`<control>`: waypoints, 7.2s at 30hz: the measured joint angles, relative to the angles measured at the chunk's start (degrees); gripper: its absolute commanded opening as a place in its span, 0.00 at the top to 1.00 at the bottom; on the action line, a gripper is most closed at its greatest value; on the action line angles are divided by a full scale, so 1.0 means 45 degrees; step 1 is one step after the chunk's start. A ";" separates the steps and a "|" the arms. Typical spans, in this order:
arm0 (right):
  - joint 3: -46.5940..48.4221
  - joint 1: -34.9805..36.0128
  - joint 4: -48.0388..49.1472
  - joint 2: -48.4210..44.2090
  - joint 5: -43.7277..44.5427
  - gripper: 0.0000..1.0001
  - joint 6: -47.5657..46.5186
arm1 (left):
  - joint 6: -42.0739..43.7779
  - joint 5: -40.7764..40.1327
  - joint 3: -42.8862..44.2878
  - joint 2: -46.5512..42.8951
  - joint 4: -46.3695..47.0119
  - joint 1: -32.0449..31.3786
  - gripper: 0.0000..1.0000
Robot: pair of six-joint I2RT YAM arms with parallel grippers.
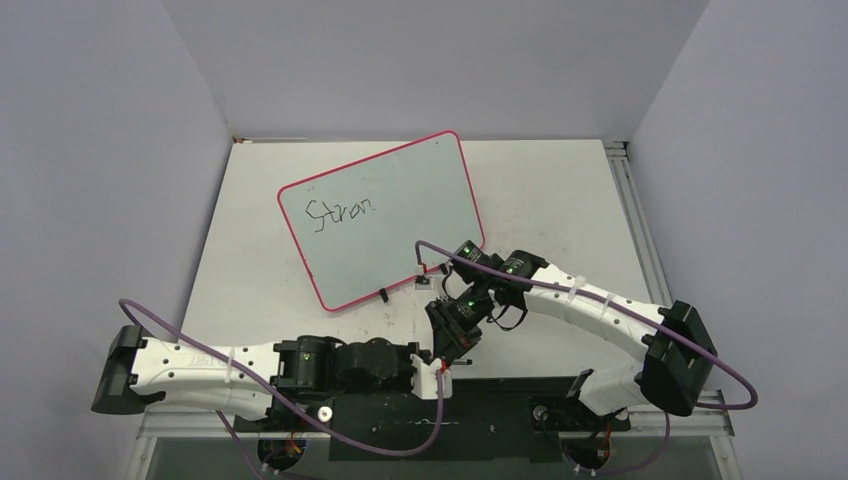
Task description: Write a sentence on the whiteboard
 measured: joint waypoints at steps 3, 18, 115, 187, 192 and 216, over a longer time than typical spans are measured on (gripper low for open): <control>0.0068 -0.0044 0.0078 -0.0121 0.0277 0.59 0.0175 | -0.0316 -0.0078 0.0000 -0.0010 0.0000 0.0015 1.00; -0.0432 -0.1467 0.1321 -0.5003 0.4041 0.24 0.1404 | -0.1608 0.1889 0.0000 -0.1039 -0.0209 0.2987 1.00; -0.0175 -0.4852 1.0554 -0.1025 0.7611 0.95 -0.0364 | -0.9049 1.1468 0.1088 0.1865 0.4046 2.5160 0.13; -0.0087 -0.2880 1.5023 0.2268 0.9544 0.95 -0.0695 | -1.0788 1.4231 0.0952 0.4750 0.6339 2.3994 0.78; -0.0087 -0.2827 1.5178 0.2273 0.9632 0.95 -0.0743 | -1.0754 1.4236 0.0952 0.4818 0.6353 2.3994 0.79; 0.0092 -0.2662 1.6067 0.3196 0.9578 0.95 -0.0792 | -1.0520 1.4566 0.0957 0.4838 0.6353 2.3984 0.82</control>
